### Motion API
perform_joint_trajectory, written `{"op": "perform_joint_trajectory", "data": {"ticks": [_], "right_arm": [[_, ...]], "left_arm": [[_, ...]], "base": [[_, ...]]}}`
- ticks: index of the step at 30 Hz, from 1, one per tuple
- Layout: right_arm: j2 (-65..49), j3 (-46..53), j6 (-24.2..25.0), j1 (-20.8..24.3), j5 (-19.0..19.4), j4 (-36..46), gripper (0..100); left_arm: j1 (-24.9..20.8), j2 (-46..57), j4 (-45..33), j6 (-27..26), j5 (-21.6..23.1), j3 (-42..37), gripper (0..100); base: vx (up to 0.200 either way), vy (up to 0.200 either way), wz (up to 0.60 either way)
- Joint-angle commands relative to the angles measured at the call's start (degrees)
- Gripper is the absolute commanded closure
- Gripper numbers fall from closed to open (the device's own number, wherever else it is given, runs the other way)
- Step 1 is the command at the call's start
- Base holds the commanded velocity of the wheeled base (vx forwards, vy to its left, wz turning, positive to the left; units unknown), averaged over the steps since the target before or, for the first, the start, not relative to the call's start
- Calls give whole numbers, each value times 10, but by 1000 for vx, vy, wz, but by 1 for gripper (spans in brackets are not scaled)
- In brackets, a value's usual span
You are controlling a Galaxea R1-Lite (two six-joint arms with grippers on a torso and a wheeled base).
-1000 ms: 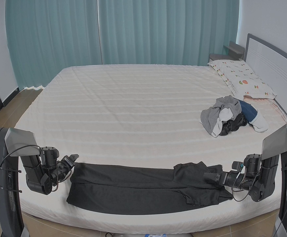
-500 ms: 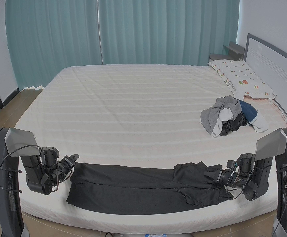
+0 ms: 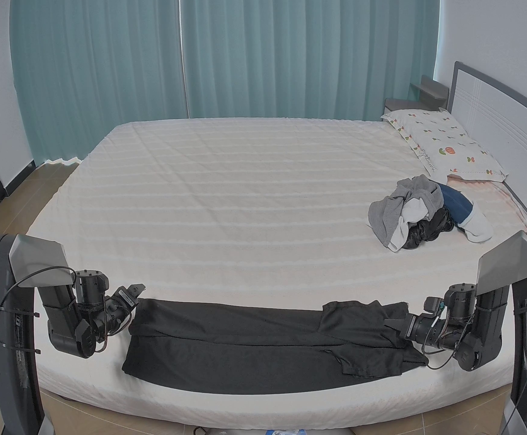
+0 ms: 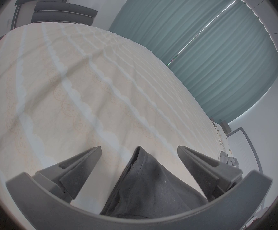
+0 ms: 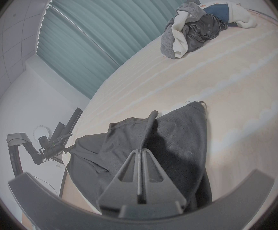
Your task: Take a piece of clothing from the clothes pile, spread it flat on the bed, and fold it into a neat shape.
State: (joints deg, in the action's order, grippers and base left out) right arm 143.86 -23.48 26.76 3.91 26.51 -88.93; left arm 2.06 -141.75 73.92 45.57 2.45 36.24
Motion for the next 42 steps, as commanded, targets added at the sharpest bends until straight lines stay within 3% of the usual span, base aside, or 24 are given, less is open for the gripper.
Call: {"op": "perform_joint_trajectory", "data": {"ticks": [1,2,5,13,14,24,28,32,35,42], "right_arm": [[-23,19,5,-10,15,-6,100],[-38,30,8,-22,50,-6,100],[-44,43,5,-34,69,-5,100],[-31,53,-7,-34,69,-5,100],[-30,55,-12,-34,69,-5,0],[-97,87,0,-40,62,-5,0],[-128,105,22,-30,35,-5,0],[-132,109,35,1,-39,-4,0],[-122,105,36,16,-69,8,0],[-125,98,38,22,-83,39,0]], "left_arm": [[0,2,0,0,0,-6,0],[0,2,0,0,0,-6,0],[1,2,0,0,0,-7,0],[9,28,0,6,3,-28,0],[11,34,0,6,5,-35,0],[14,97,-2,2,27,-108,0],[8,118,-7,0,44,-133,0],[-28,116,-20,-14,41,-152,0],[-33,116,-57,-46,38,-158,0],[-46,97,-90,-52,9,-137,0]], "base": [[0,0,0],[0,0,0],[0,0,0],[0,0,0],[0,0,0],[0,0,0],[0,0,0],[0,0,0],[0,0,0],[0,0,0]]}}
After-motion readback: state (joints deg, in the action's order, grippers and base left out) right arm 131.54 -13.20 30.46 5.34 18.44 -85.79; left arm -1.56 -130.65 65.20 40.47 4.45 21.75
